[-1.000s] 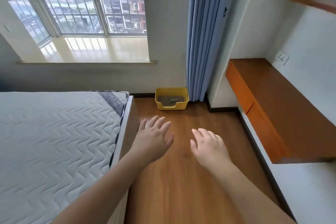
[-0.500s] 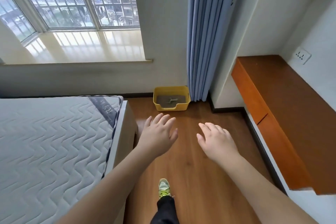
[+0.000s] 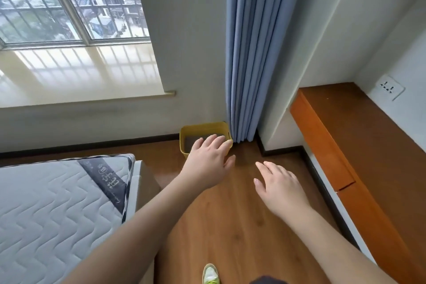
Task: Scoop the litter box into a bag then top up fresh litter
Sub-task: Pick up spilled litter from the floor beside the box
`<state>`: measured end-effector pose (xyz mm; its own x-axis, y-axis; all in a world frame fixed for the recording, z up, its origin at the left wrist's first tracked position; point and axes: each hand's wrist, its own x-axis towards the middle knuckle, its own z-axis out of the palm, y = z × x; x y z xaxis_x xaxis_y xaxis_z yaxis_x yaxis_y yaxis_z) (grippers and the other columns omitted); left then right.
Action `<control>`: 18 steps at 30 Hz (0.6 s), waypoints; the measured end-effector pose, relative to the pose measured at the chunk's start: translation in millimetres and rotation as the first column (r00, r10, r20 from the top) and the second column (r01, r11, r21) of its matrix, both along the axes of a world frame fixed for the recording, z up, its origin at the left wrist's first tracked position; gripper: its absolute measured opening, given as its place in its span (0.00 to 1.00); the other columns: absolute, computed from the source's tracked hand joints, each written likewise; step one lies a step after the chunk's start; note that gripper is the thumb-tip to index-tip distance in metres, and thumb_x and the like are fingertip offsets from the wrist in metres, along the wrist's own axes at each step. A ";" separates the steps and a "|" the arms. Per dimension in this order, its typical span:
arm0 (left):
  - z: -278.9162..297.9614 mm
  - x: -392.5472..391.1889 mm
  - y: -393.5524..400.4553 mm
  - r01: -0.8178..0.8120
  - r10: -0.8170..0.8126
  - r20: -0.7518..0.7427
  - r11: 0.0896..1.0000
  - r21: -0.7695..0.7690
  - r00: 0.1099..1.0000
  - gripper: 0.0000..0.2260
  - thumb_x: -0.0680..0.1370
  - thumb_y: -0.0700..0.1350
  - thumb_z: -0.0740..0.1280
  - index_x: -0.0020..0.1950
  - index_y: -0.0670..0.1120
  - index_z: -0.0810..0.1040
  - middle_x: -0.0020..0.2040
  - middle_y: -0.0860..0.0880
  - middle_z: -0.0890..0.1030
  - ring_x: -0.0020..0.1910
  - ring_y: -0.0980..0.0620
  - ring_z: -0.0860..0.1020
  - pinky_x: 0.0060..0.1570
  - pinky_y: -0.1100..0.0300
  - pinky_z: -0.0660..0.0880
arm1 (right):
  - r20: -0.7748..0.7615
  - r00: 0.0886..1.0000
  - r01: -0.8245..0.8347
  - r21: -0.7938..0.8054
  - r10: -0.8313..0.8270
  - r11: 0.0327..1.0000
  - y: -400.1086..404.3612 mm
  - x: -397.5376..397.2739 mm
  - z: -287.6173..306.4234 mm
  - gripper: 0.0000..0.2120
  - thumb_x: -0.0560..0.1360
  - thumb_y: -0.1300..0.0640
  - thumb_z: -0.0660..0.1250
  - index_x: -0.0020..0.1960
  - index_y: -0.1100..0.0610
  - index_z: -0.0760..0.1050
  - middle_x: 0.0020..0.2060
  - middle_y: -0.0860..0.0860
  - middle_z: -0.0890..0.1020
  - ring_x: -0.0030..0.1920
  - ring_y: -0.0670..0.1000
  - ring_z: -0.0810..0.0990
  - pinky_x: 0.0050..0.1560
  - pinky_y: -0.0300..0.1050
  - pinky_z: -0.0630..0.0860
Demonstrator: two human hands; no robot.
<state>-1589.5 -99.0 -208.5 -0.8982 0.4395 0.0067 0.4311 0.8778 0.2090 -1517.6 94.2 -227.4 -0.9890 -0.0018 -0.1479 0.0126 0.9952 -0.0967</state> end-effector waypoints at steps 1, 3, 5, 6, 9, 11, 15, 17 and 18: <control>0.9 -10.7 1.3 0.011 -0.011 0.018 1.000 0.002 1.000 0.23 0.83 0.58 0.52 0.77 0.54 0.61 0.76 0.54 0.63 0.77 0.52 0.55 0.76 0.50 0.51 | 0.003 1.000 0.008 -0.006 -0.008 1.000 3.4 -9.4 -0.3 0.25 0.81 0.44 0.50 0.77 0.49 0.57 0.74 0.48 0.64 0.73 0.50 0.62 0.71 0.47 0.60; -2.5 -31.1 2.5 0.025 -0.025 0.072 1.000 0.003 0.997 0.23 0.83 0.58 0.52 0.77 0.54 0.61 0.76 0.54 0.64 0.77 0.53 0.56 0.75 0.50 0.51 | 0.001 1.000 0.020 -0.009 -0.020 1.000 10.7 -30.3 -0.9 0.25 0.81 0.44 0.51 0.77 0.49 0.57 0.73 0.48 0.65 0.73 0.50 0.63 0.71 0.47 0.60; -10.5 -48.6 4.4 0.030 -0.029 0.114 1.000 -0.006 0.993 0.22 0.83 0.58 0.51 0.77 0.54 0.61 0.76 0.54 0.64 0.77 0.53 0.57 0.74 0.51 0.53 | -0.015 1.000 0.025 -0.015 -0.025 1.000 17.8 -51.4 -2.5 0.24 0.81 0.45 0.51 0.76 0.49 0.58 0.73 0.48 0.66 0.72 0.50 0.64 0.71 0.47 0.61; -14.3 -57.9 5.9 0.029 -0.028 0.124 1.000 -0.008 0.992 0.22 0.83 0.58 0.51 0.77 0.55 0.61 0.75 0.54 0.65 0.76 0.53 0.58 0.74 0.51 0.54 | -0.015 1.000 0.024 -0.021 -0.024 1.000 20.7 -62.5 -4.0 0.24 0.81 0.44 0.51 0.76 0.49 0.59 0.72 0.48 0.66 0.72 0.50 0.64 0.70 0.47 0.62; -23.6 -91.3 14.9 0.015 -0.018 0.134 1.000 0.020 0.991 0.21 0.84 0.58 0.49 0.75 0.55 0.64 0.74 0.55 0.67 0.76 0.54 0.59 0.72 0.53 0.56 | -0.023 1.000 0.002 -0.051 -0.003 0.999 30.5 -96.4 -12.7 0.24 0.81 0.43 0.50 0.75 0.49 0.61 0.71 0.47 0.68 0.70 0.49 0.66 0.69 0.47 0.62; -27.6 -116.7 24.5 0.006 -0.010 0.126 0.999 0.037 0.992 0.22 0.83 0.58 0.49 0.75 0.54 0.64 0.75 0.54 0.65 0.77 0.53 0.57 0.73 0.52 0.56 | -0.041 0.999 -0.011 -0.076 0.007 0.997 38.8 -121.8 -21.8 0.24 0.81 0.42 0.50 0.74 0.50 0.63 0.70 0.47 0.70 0.70 0.49 0.67 0.68 0.47 0.64; -38.4 -174.4 51.6 -0.004 0.003 0.105 1.000 0.005 0.995 0.23 0.83 0.59 0.49 0.77 0.53 0.61 0.77 0.53 0.61 0.78 0.52 0.53 0.75 0.51 0.53 | -0.034 0.999 -0.010 -0.120 0.006 0.993 60.9 -182.7 -42.8 0.25 0.81 0.42 0.49 0.75 0.50 0.62 0.71 0.48 0.68 0.71 0.49 0.65 0.70 0.48 0.63; -45.4 -206.4 68.4 0.008 -0.006 0.121 1.000 -0.016 0.993 0.23 0.83 0.59 0.49 0.77 0.53 0.60 0.77 0.53 0.62 0.78 0.51 0.54 0.75 0.50 0.54 | -0.017 1.000 -0.019 -0.148 0.017 0.989 75.8 -217.3 -53.9 0.25 0.81 0.42 0.48 0.75 0.49 0.60 0.72 0.48 0.67 0.72 0.49 0.64 0.70 0.48 0.62; -47.7 -220.6 76.3 0.014 -0.011 0.134 1.000 -0.020 0.991 0.23 0.83 0.59 0.50 0.77 0.53 0.60 0.77 0.53 0.62 0.78 0.51 0.55 0.74 0.50 0.55 | -0.002 1.000 -0.025 -0.157 0.025 0.987 83.5 -234.2 -58.4 0.25 0.81 0.42 0.48 0.76 0.49 0.60 0.72 0.48 0.67 0.72 0.50 0.64 0.71 0.48 0.62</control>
<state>-1810.1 -22.7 -256.3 -0.8850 0.4493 -0.1224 0.4113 0.8774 0.2470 -1751.9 177.7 -285.8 -0.9884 -0.0493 -0.1434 -0.0117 0.9677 -0.2519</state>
